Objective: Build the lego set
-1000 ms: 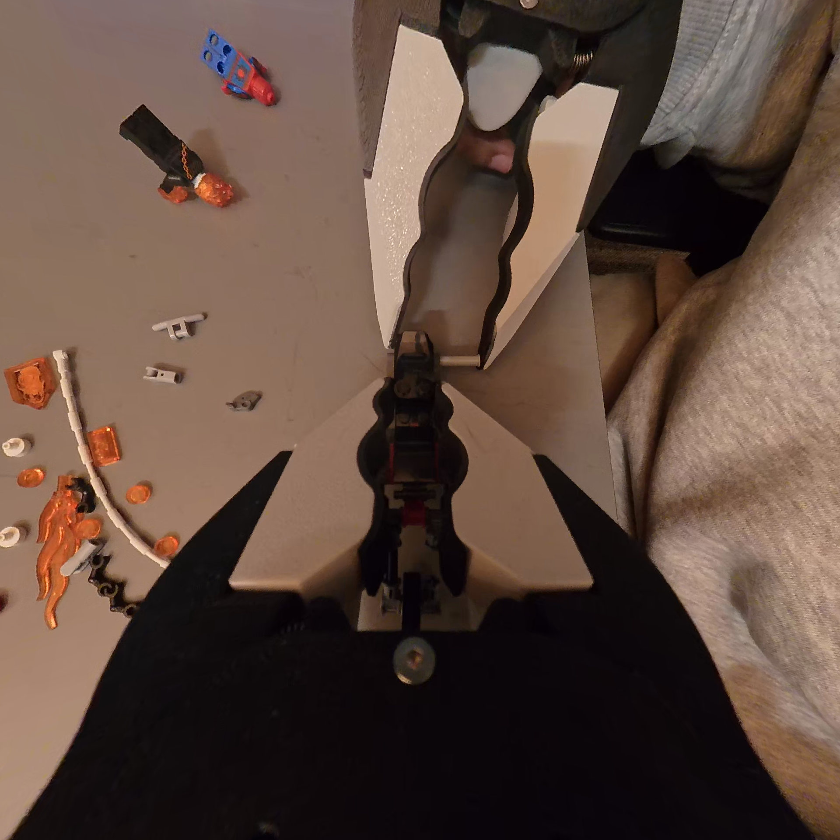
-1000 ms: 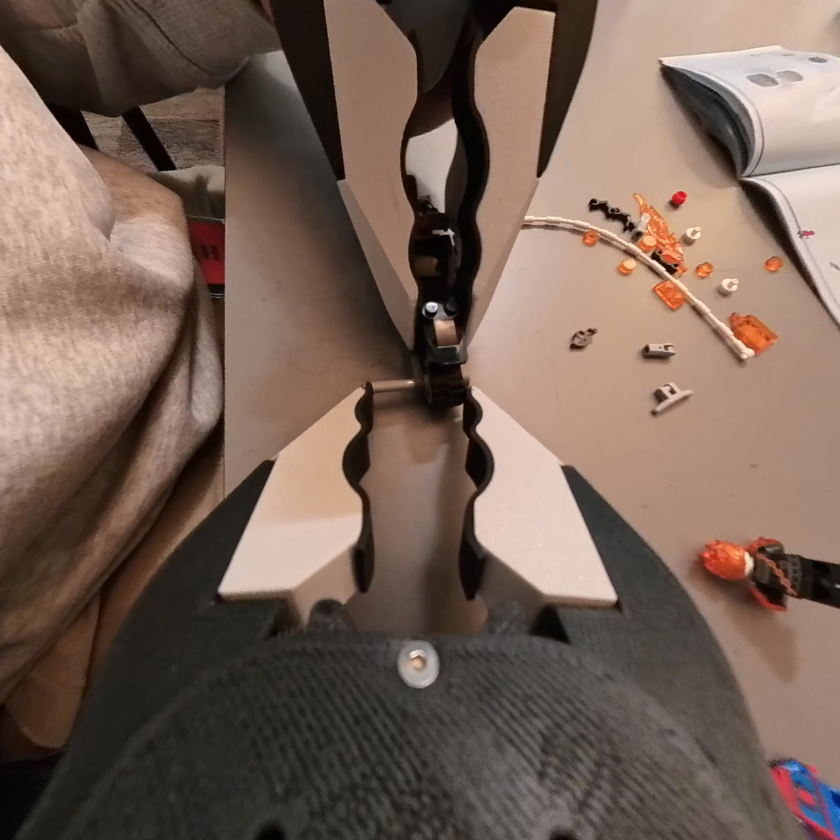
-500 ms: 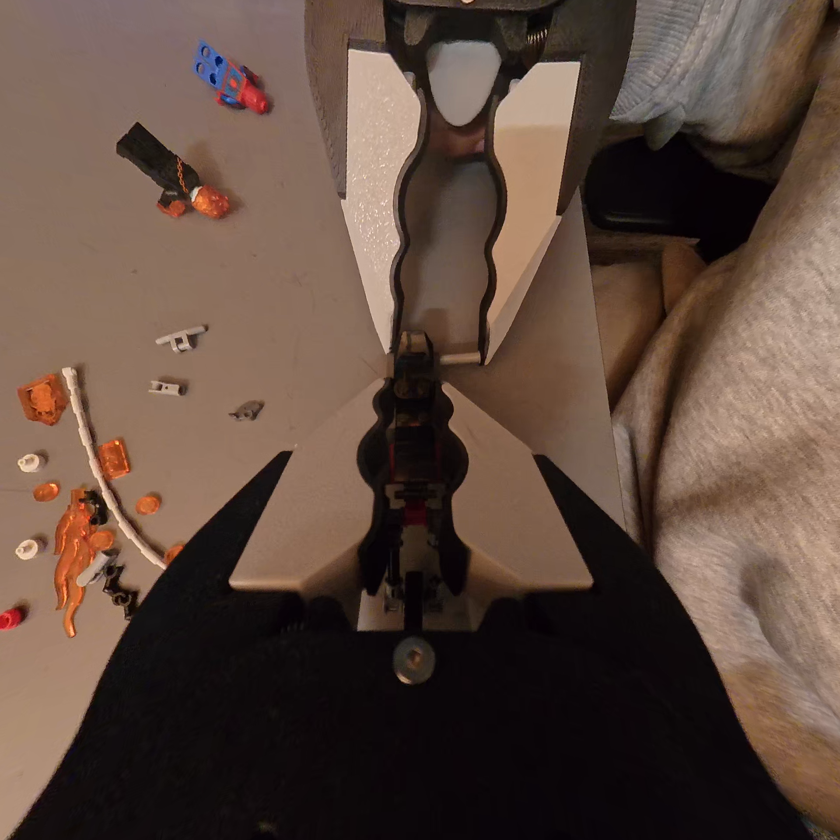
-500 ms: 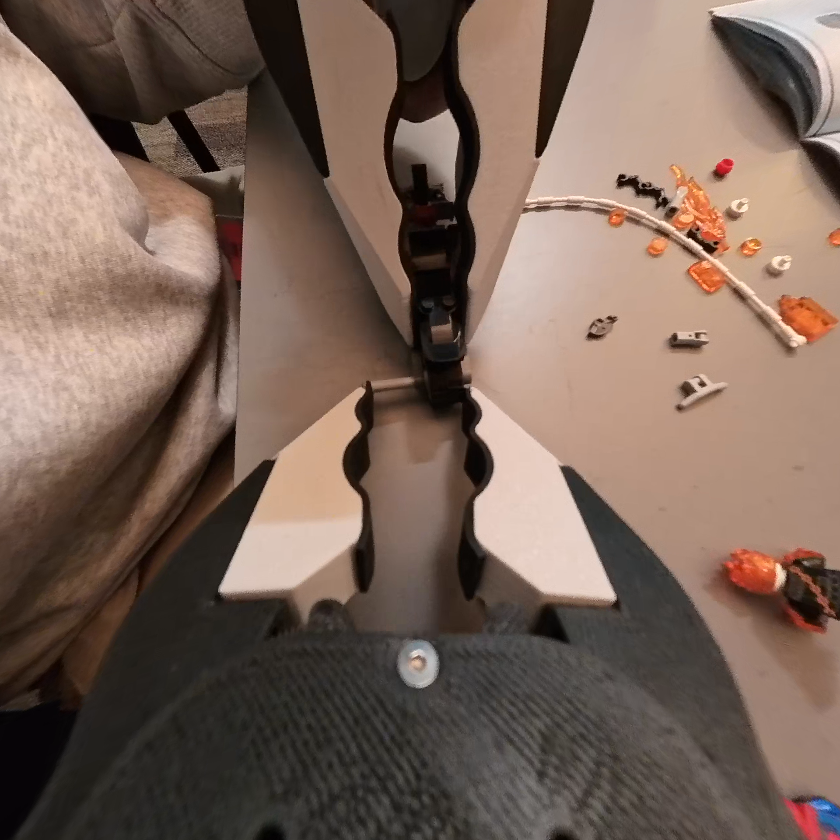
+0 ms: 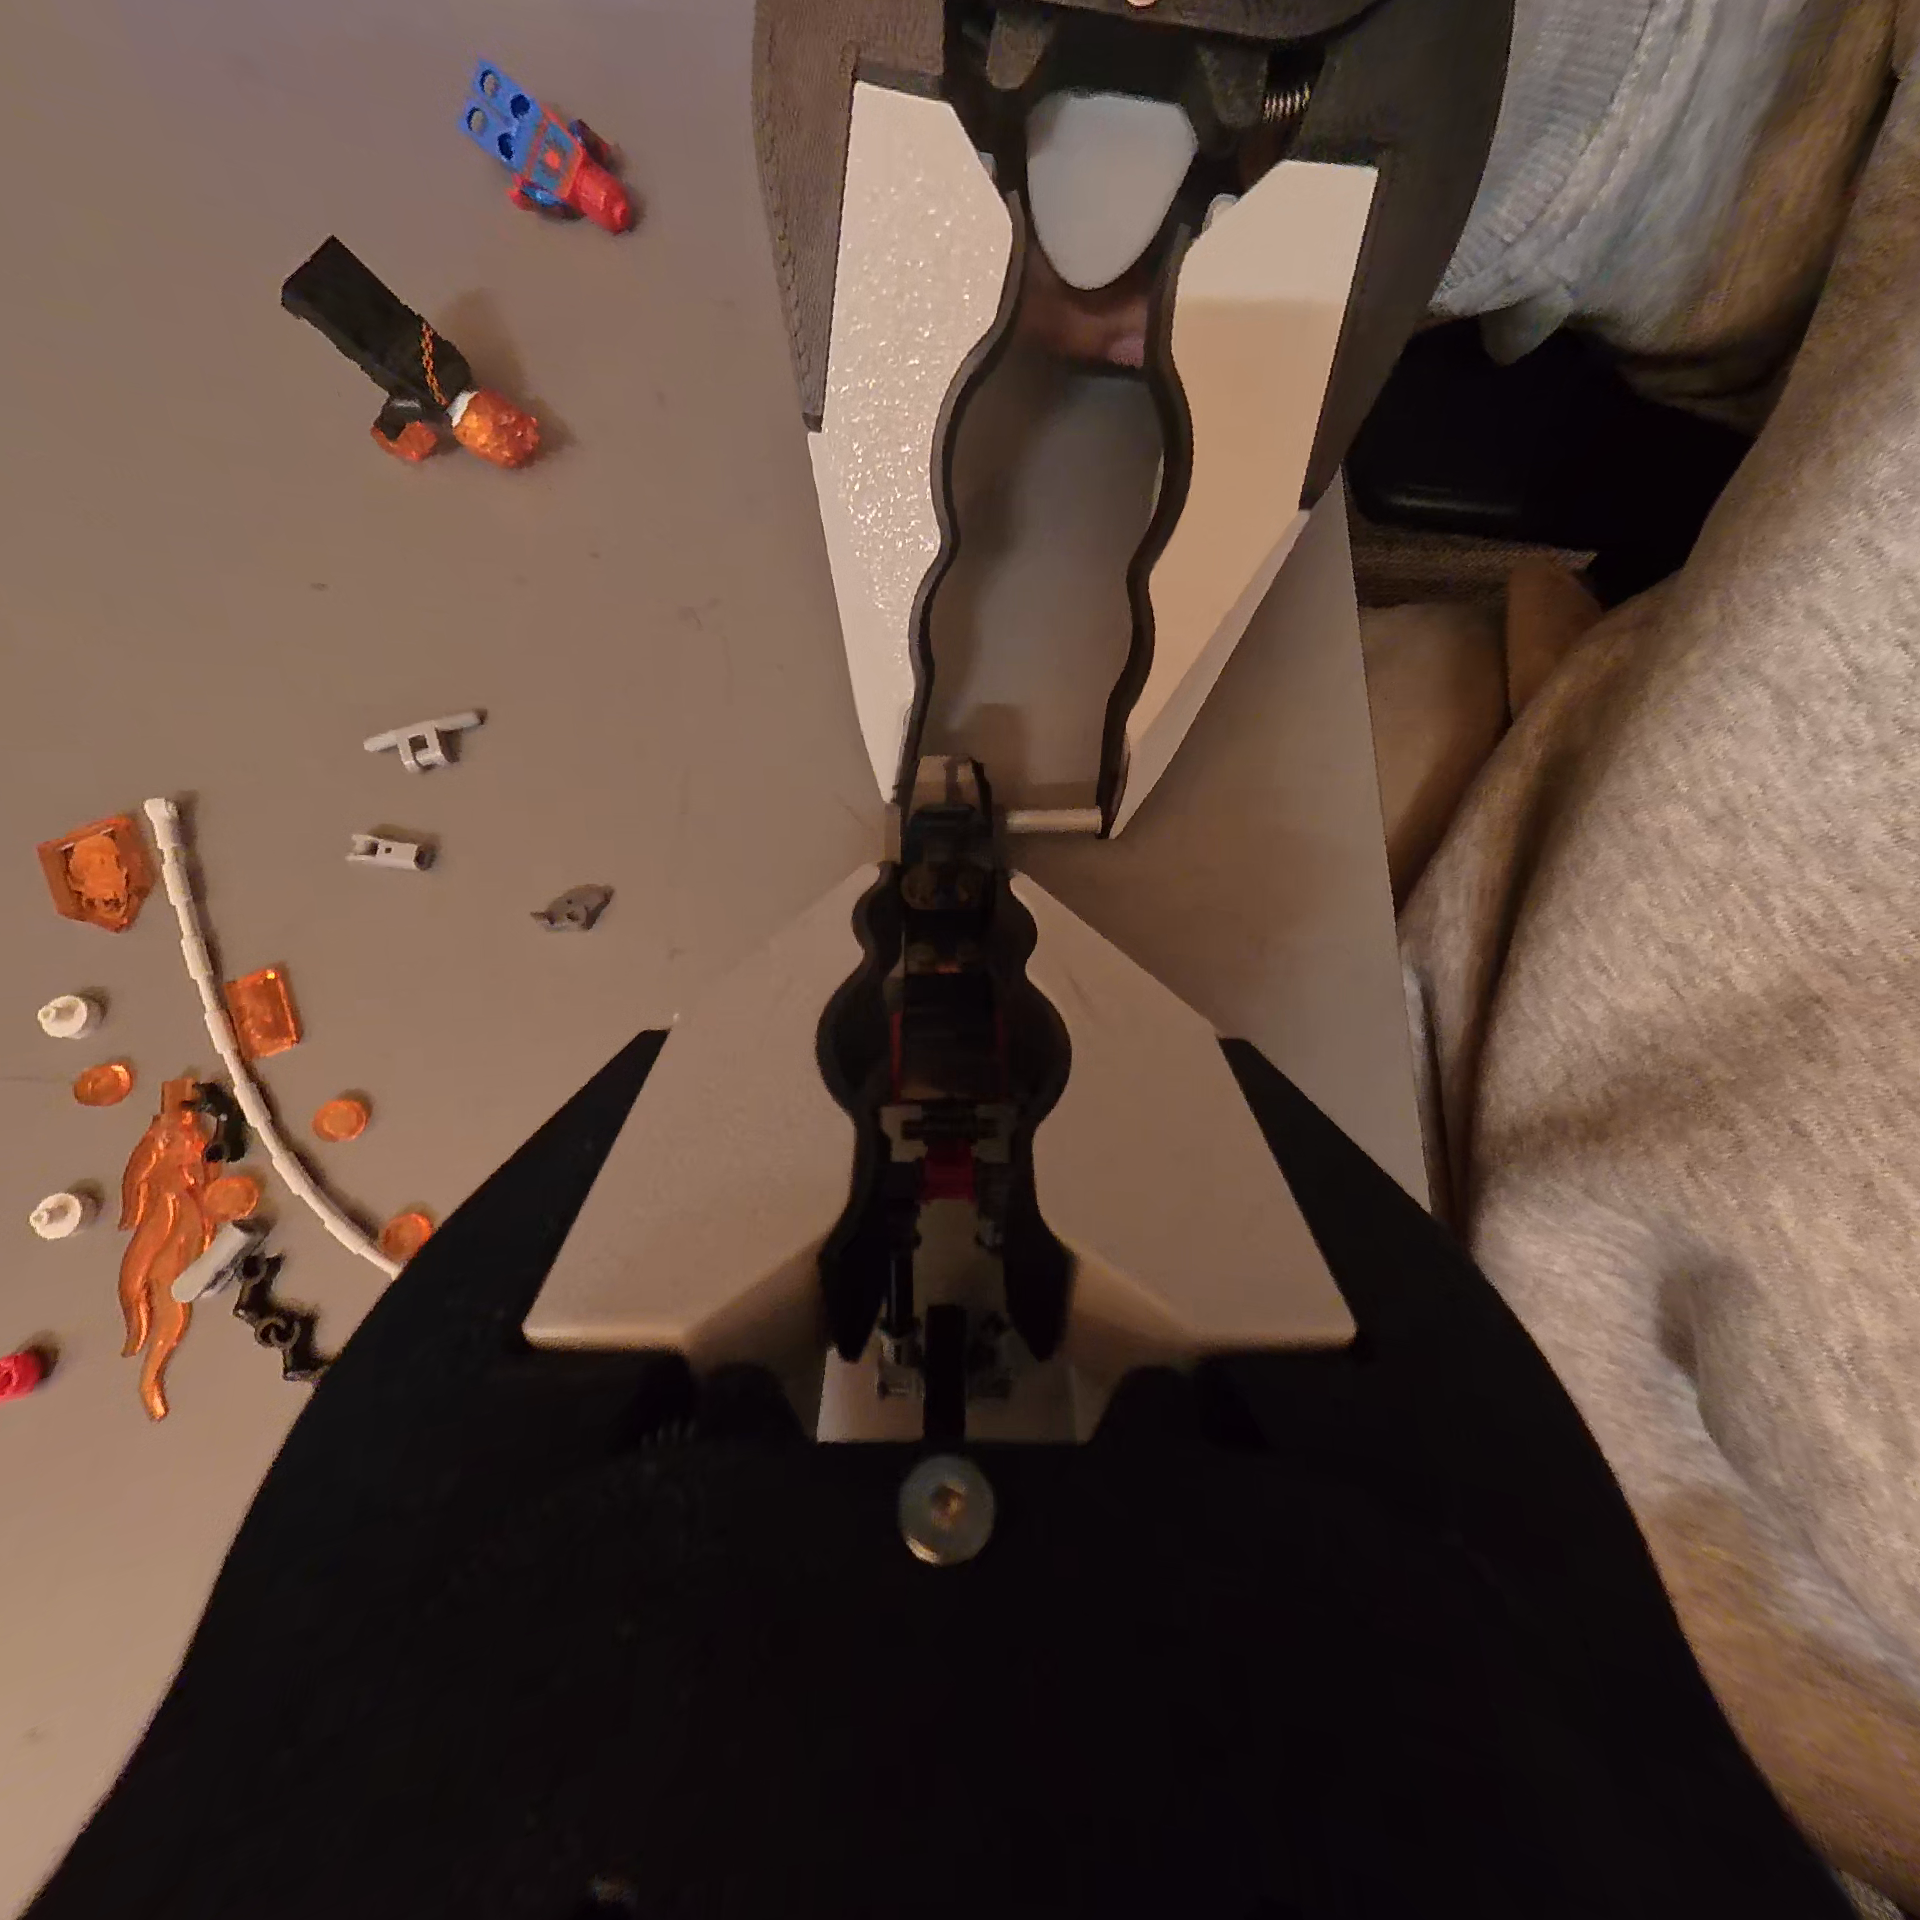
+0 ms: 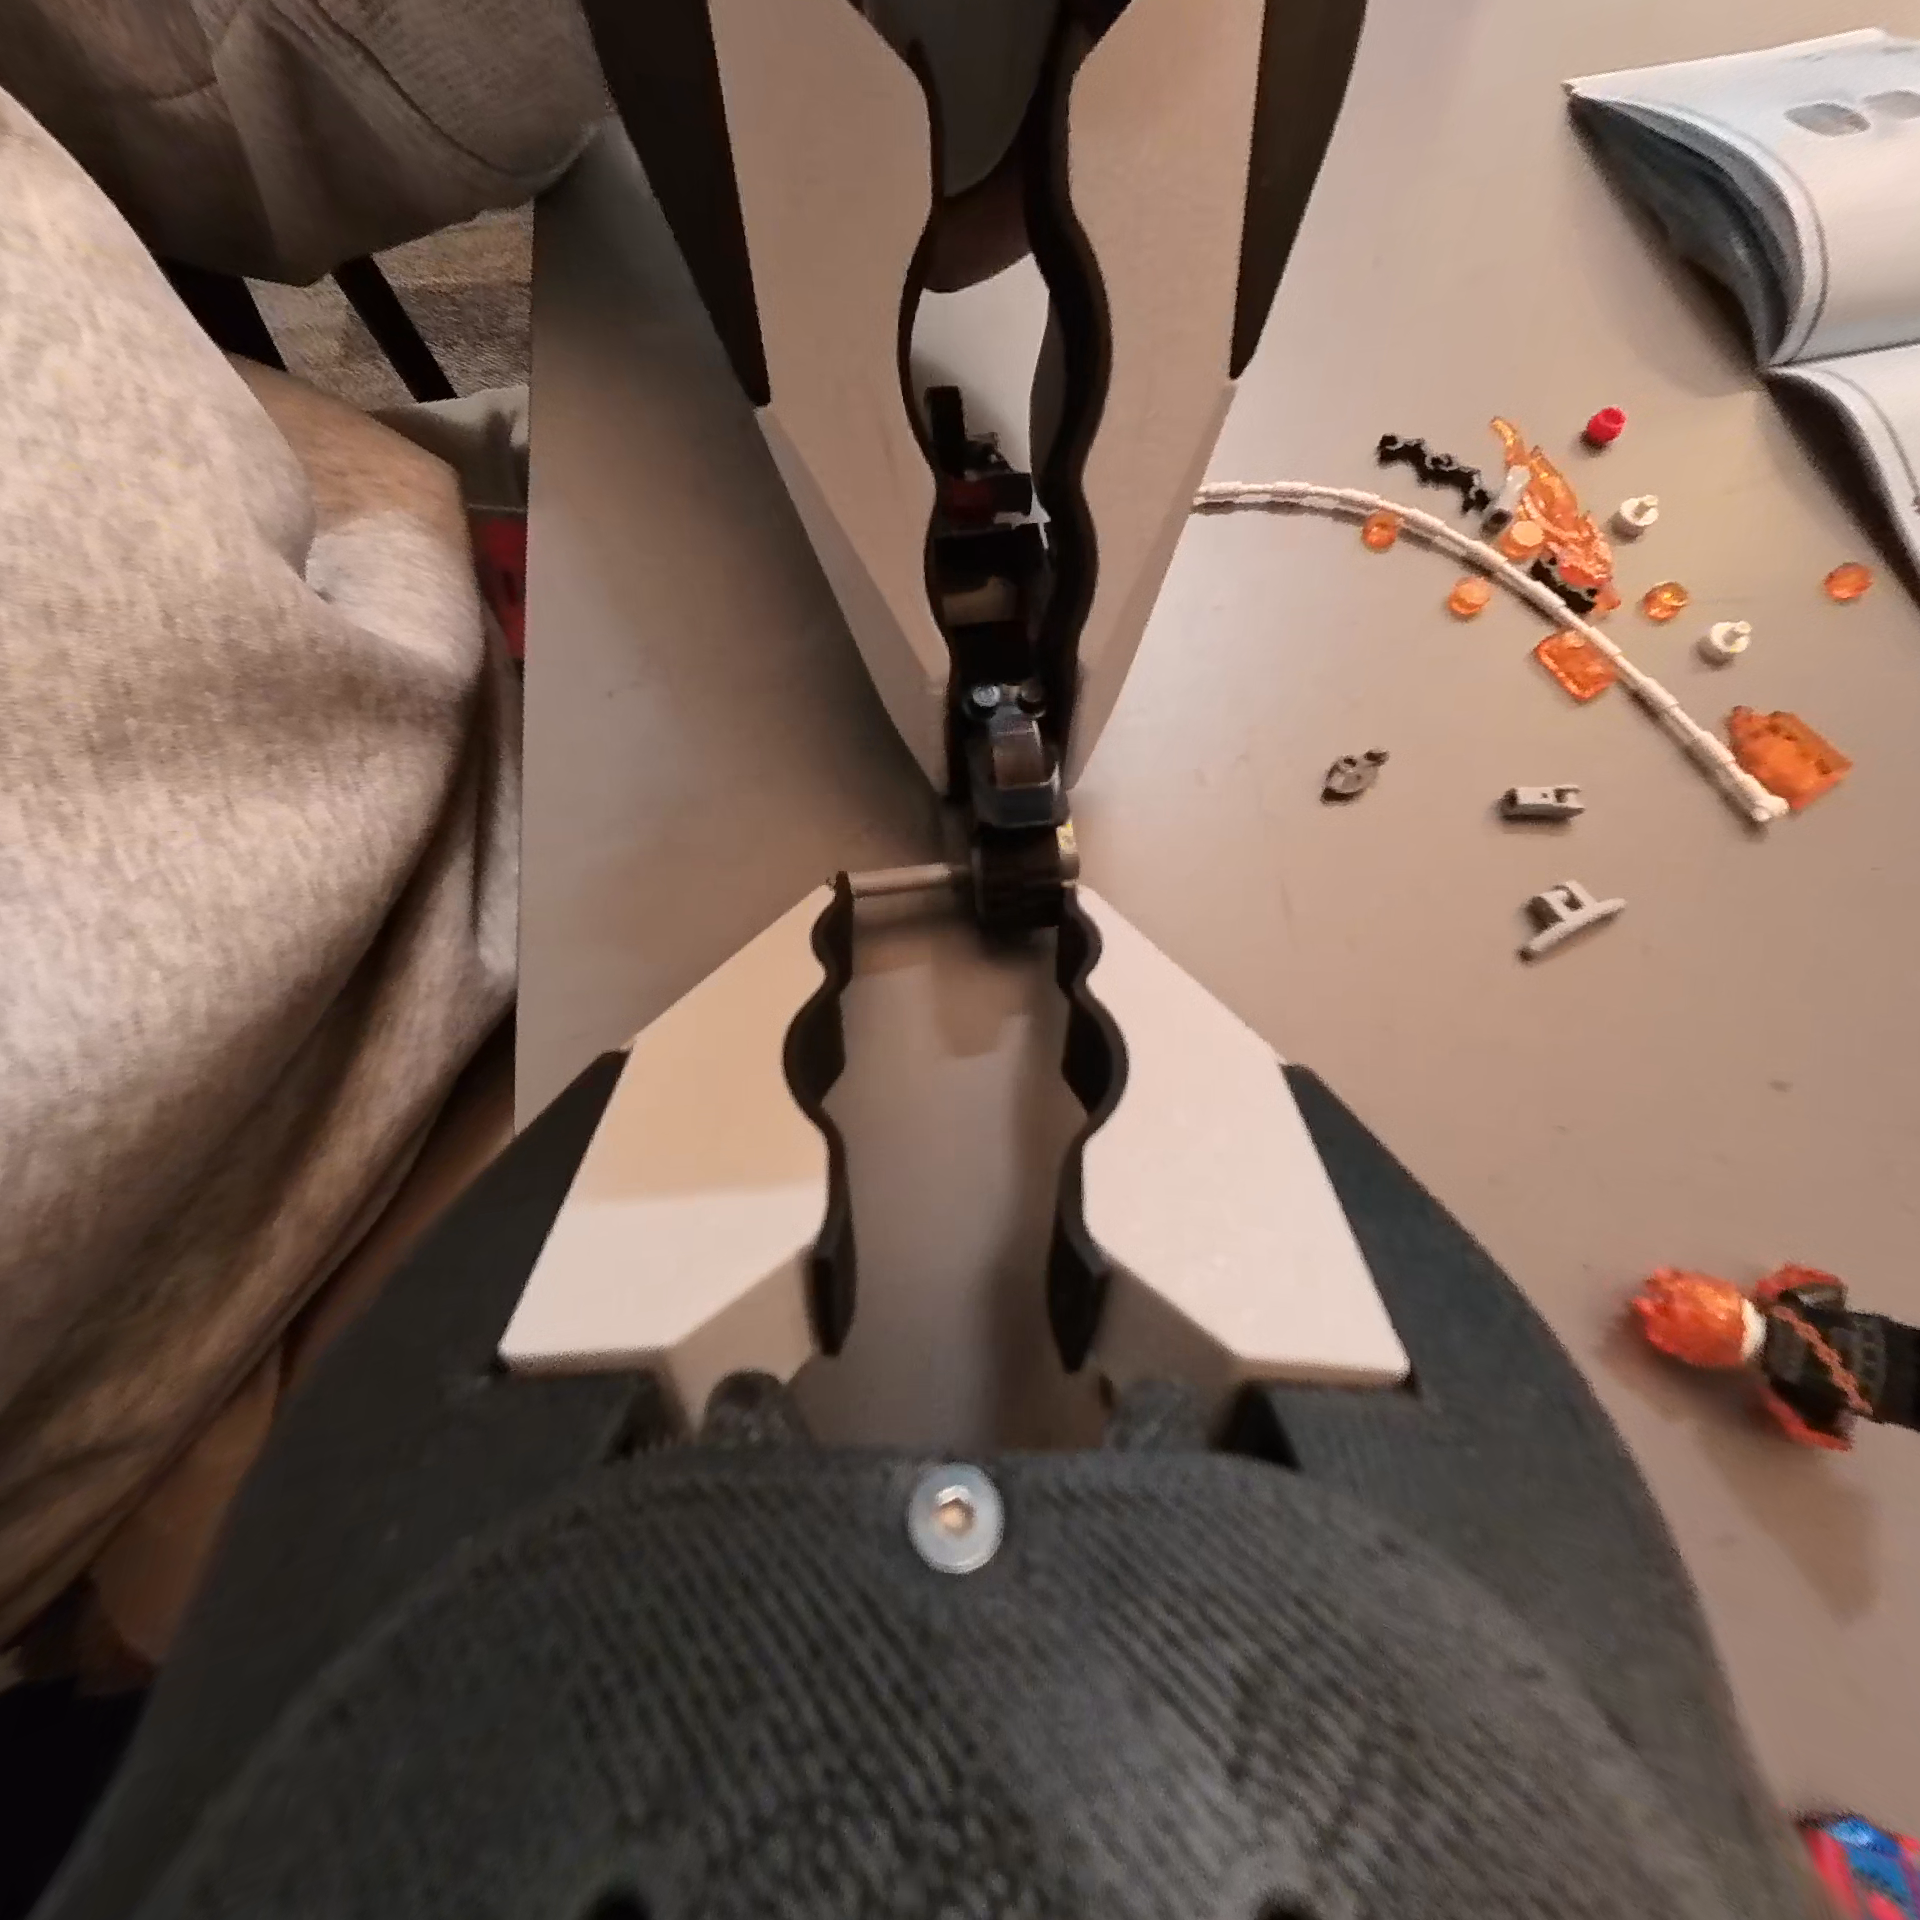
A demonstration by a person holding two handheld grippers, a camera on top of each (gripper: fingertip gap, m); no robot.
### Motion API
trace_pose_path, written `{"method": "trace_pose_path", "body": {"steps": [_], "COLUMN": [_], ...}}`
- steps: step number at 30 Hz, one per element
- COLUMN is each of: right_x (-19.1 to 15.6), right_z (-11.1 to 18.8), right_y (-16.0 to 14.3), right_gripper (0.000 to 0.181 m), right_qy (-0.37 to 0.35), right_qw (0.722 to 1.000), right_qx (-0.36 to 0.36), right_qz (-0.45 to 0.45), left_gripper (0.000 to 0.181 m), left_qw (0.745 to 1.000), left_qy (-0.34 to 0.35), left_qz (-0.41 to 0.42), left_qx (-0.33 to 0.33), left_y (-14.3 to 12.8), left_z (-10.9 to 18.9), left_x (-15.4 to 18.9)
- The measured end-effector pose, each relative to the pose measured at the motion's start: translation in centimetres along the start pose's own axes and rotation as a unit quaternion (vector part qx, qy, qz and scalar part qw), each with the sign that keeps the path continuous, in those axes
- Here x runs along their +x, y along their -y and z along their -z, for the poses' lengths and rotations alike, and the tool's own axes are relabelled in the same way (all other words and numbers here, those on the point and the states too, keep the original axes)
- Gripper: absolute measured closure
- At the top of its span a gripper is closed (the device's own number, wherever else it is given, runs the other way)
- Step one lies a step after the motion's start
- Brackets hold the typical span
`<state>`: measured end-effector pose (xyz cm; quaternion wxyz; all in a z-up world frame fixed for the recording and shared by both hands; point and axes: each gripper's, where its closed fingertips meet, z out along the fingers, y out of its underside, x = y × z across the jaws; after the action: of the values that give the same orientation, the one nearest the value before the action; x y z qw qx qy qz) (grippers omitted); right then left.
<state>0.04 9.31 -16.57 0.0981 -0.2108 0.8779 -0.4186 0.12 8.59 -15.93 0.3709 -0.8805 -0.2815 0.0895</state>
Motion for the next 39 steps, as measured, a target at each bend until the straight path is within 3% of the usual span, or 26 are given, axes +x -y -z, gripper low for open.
{"method": "trace_pose_path", "body": {"steps": [25,33,39], "right_x": [-0.41,-0.17,-0.31], "right_z": [0.02,-0.27,-0.06], "right_y": [0.35,0.39,0.59], "right_gripper": [0.144,0.144,0.144], "right_qy": [0.044,-0.01,-0.004], "right_qw": [0.999,0.999,1.0], "right_qx": [-0.005,-0.007,0.0], "right_qz": [-0.003,0.032,0.013], "left_gripper": [0.166,0.166,0.166], "left_qw": [1.0,1.0,1.0], "left_qy": [-0.011,-0.013,-0.012], "left_qz": [-0.014,0.003,0.002], "left_qx": [0.015,0.016,0.019], "left_y": [0.05,-0.06,0.02], "left_z": [0.2,0.3,0.32], "left_x": [0.13,-0.03,0.12]}}
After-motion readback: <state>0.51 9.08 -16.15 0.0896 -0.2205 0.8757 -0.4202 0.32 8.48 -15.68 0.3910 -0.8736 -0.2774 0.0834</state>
